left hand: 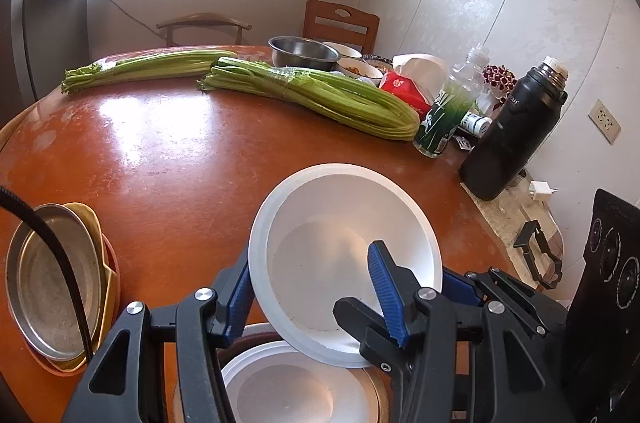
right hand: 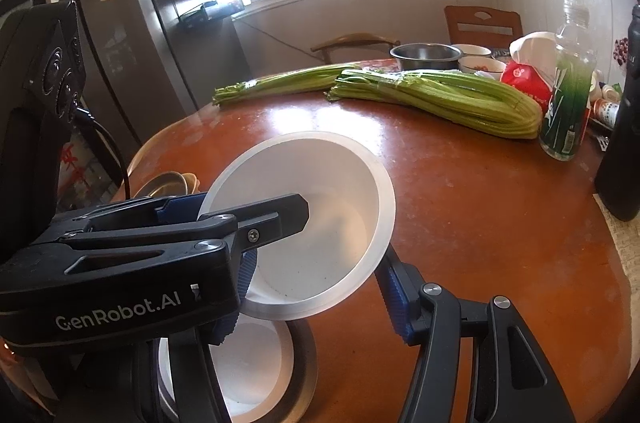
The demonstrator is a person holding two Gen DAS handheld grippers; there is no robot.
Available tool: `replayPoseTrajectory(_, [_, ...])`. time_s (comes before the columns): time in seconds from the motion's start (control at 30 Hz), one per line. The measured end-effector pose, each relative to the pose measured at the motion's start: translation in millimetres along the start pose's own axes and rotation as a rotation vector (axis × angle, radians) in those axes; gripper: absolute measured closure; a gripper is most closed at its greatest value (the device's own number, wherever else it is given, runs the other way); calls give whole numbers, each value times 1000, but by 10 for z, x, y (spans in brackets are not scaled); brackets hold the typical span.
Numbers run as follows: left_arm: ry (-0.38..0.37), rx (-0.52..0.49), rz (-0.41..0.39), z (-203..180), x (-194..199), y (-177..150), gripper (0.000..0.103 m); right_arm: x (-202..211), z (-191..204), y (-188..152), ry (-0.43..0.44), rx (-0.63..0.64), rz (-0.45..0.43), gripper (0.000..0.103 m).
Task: Organize plates and bowls
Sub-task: 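Carry the red-printed cup with the left tool over the cup in the steel bowl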
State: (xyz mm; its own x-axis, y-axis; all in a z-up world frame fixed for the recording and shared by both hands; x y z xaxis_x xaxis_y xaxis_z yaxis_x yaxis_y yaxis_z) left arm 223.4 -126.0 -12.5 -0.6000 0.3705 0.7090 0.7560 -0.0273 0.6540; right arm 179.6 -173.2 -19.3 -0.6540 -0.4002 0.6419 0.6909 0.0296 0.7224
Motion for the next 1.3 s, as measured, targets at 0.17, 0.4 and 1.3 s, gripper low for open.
replayPoseTrajectory(0.17, [3,-8,-25,-13,179,-34,49,111,103,-12,2,18,-16,41])
replayPoseTrajectory(0.4, [13,-8,-57,6,427,-122,49,254,269,-65,10,44,-36,41])
replayPoseTrajectory(1.3, [41,6,-72,109,750,-602,49,419,569,-466,26,99,-35,41])
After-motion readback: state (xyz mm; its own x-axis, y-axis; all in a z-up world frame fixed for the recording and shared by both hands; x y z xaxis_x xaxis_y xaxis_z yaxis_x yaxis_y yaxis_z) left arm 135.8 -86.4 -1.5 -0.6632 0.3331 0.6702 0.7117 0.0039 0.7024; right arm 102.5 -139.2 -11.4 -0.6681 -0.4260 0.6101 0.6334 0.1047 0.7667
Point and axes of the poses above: each gripper's, at about its wrist camera, not at the fingertips, and x roughly against the way its jaws point, z to its left, y to its top, the point moved 10 cm from there along -x, roughly the way its jaws point
